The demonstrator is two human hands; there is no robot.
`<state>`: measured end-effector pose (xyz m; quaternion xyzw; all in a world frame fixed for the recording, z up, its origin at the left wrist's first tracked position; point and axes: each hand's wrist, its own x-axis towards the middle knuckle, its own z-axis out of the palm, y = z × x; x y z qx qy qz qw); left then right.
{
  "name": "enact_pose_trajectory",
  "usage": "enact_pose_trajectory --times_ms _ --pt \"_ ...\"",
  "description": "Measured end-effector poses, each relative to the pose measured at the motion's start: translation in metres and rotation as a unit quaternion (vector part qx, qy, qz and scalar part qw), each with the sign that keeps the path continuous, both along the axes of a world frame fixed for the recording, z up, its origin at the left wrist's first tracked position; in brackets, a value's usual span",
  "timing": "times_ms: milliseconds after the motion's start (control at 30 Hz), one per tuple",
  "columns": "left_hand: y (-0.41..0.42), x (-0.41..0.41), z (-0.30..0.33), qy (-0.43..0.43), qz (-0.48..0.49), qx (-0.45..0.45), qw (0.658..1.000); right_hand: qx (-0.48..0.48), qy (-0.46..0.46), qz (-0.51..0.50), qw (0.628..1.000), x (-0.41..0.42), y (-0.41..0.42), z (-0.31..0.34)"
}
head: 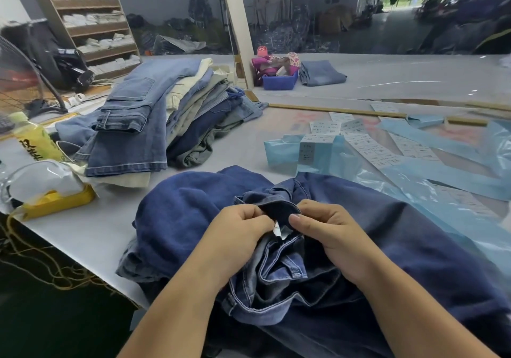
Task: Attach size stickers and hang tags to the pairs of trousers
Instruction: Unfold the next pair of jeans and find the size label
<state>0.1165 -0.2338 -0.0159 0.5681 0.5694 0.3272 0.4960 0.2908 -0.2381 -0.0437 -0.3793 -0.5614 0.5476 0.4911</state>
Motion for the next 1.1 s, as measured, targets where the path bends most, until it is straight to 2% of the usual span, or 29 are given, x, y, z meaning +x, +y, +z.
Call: enact_pose_trajectory --times_ms 167,367,533,667,800,967,1033,1100 --pt "-0.003 0.002 0.006 -0.072 -0.013 -0.015 0.997 0.052 -0.014 -0.031 0.998 -0.006 -0.001 0.000" --pt "-0.009 0.000 0.006 -0.099 -0.016 0.019 0.995 0.085 0.007 -0.090 0.992 -0.014 -0.003 -0.001" --pt "-0.019 -0.002 -0.008 -0.213 0.033 0.066 0.974 0.086 0.046 -0.185 0.978 -0.019 0.001 -0.004" --pt "-0.024 -0.003 -0.015 -0.246 0.063 0.097 0.962 0.108 0.011 -0.221 0.969 -0.024 -0.001 -0.010" --pt "-0.026 -0.006 -0.019 -0.261 0.073 0.092 0.958 0.102 -0.008 -0.224 0.969 -0.026 -0.002 -0.012" --pt "-0.028 -0.008 -0.019 -0.249 0.067 0.077 0.963 0.108 -0.047 -0.235 0.965 -0.029 -0.006 -0.010" --pt "-0.033 -0.012 -0.016 -0.200 0.069 0.088 0.973 0.118 -0.080 -0.227 0.963 -0.032 -0.009 -0.006" --pt "-0.037 -0.020 -0.013 -0.094 0.061 0.114 0.987 0.126 -0.095 -0.189 0.969 -0.031 -0.013 -0.002"
